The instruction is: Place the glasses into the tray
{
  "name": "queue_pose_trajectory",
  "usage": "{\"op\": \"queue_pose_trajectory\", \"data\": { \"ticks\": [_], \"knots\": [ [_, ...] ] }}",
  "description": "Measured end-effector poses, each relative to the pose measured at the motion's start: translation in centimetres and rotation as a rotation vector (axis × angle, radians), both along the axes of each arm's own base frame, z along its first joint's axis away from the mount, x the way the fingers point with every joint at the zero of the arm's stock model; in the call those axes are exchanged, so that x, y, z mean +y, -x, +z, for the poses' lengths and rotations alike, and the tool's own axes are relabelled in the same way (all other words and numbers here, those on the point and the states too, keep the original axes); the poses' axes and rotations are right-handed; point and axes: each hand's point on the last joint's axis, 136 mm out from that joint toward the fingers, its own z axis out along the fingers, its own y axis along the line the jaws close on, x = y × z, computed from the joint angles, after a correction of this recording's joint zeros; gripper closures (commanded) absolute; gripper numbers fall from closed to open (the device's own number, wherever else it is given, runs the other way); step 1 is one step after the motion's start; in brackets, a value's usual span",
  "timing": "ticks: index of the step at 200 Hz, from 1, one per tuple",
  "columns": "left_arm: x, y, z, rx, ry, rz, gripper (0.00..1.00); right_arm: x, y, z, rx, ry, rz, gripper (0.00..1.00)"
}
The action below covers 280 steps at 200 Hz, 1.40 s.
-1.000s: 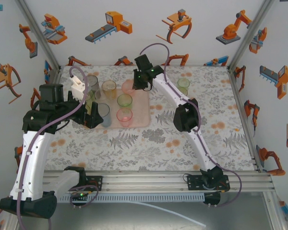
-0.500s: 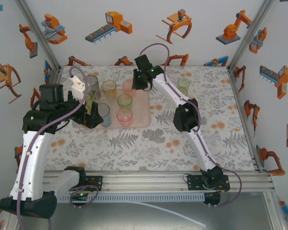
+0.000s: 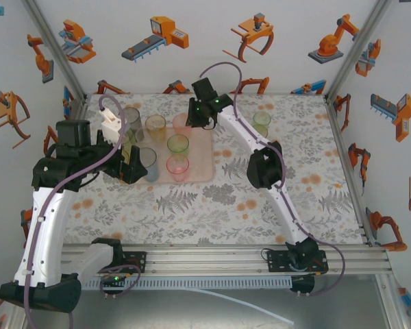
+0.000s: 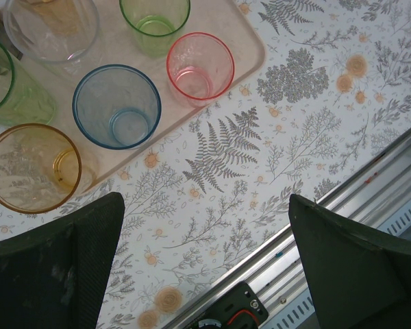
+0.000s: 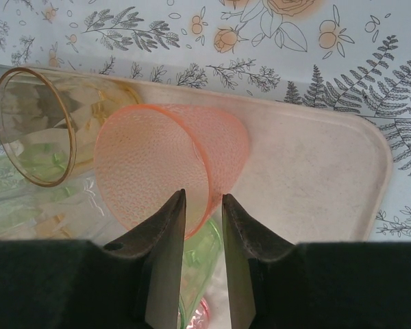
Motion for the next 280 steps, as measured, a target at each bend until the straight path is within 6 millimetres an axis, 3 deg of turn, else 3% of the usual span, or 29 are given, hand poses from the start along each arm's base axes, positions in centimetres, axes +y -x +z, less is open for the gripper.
{"op": "queue_pose_trajectory", "data": {
  "ticks": [241,280],
  "knots": [
    [0.1,-0.2,0.1,-0.005,0.001,0.007,0.03,0.0,0.0,-0.2,0.010,-0.008,0.004,0.61],
    [0.1,-0.2,0.1,-0.004,0.001,0.007,0.03,-0.3,-0.2,0.9,-0.011,-0.011,0.004,0.60]
  ]
}}
